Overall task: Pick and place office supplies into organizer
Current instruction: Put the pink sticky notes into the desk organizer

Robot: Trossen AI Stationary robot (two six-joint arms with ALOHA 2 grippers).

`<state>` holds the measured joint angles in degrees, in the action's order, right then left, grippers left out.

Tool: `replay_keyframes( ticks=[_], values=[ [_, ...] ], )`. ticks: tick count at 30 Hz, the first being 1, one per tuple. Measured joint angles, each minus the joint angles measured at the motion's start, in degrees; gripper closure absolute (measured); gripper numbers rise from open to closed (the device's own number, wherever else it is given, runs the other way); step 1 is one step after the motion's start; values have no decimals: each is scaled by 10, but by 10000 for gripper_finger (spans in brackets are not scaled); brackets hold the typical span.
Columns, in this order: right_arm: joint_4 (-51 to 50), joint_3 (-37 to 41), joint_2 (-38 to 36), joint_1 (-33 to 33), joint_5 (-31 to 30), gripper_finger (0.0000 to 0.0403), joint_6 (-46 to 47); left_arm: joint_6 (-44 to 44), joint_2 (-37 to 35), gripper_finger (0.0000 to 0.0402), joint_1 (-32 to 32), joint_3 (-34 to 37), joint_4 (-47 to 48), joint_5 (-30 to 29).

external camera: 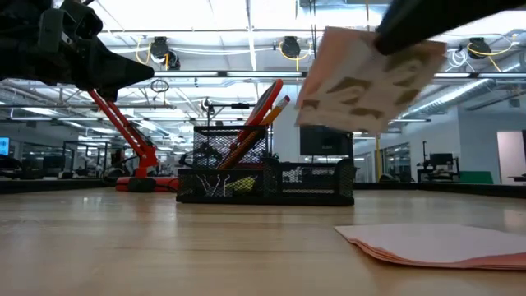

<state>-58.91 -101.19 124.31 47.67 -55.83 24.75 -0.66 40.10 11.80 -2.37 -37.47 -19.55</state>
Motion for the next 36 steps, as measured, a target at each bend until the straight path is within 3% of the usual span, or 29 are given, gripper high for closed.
replay_keyframes(
  ticks=[8,19,25,31,36],
  values=[
    [-117,-10,-2,-64,-30,403,22,-1,0,371,0,0,0,0],
    [-120,-10,-2,-159,-24,403,-21,3,0,371,0,0,0,0],
    [-62,5,-2,-177,-24,403,-76,4,0,371,0,0,3,0],
    [33,66,-2,-188,-8,403,-165,5,0,371,0,0,5,0],
    [57,116,-17,-193,-3,403,-167,9,0,371,0,0,5,0]
  ],
)
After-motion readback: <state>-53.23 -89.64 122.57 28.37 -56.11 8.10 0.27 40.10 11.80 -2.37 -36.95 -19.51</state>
